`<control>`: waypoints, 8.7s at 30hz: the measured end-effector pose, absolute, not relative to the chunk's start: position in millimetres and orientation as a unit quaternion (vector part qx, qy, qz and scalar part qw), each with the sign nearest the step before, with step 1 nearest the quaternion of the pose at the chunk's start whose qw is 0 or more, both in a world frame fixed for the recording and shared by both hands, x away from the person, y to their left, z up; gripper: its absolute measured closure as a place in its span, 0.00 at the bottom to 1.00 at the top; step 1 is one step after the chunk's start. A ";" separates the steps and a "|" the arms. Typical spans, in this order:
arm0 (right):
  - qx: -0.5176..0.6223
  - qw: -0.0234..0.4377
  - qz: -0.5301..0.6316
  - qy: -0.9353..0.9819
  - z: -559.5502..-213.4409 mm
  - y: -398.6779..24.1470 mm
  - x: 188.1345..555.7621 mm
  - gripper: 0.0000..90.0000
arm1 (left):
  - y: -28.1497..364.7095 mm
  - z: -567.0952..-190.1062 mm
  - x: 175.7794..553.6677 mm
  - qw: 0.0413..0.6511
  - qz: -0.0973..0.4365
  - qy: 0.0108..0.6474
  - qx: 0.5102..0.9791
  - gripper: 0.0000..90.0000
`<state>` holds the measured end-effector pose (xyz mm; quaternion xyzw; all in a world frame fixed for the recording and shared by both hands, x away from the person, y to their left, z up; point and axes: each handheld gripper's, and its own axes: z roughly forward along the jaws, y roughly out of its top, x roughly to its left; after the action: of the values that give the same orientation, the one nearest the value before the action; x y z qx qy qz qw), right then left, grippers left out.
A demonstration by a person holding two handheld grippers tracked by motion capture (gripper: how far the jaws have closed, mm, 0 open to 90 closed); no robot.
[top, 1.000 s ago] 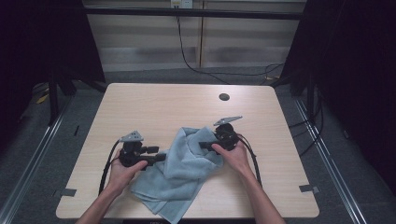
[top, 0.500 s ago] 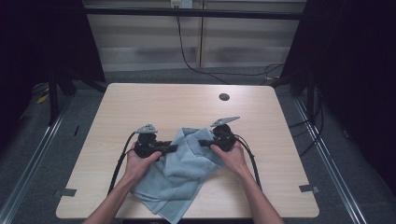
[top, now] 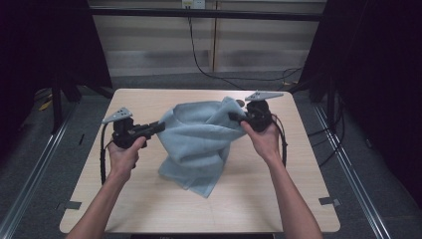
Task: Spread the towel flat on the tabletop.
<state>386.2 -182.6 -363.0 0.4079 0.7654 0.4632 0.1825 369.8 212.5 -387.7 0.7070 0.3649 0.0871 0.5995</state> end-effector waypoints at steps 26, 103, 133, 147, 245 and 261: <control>0.446 0.199 0.450 0.747 -413.1 -222.4 286.4 0.94 | 231.4 -427.4 296.4 0.570 0.056 0.336 0.748 0.80; 0.537 0.206 0.316 0.755 -503.4 -270.0 340.8 0.67 | 262.7 -494.5 326.6 0.413 0.072 0.392 0.819 0.59; 0.445 0.131 0.341 0.818 -497.3 -198.8 275.4 0.59 | 281.7 -504.5 359.8 0.406 0.101 0.452 0.788 0.63; 0.497 0.180 0.321 0.786 -501.7 -231.8 349.5 0.62 | 273.4 -502.1 341.1 0.417 0.066 0.433 0.797 0.60; 0.363 0.081 0.434 0.821 -459.7 -194.0 237.4 0.88 | 255.8 -496.9 282.8 0.381 0.056 0.325 0.864 0.97; 0.394 0.101 0.441 0.800 -447.0 -229.8 190.0 0.71 | 259.7 -465.5 267.2 0.444 0.049 0.327 0.833 0.93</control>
<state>190.0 -229.8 -447.0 0.3937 0.8001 0.4412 0.1009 267.2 259.7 -465.5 0.8330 0.3271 0.0492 0.4435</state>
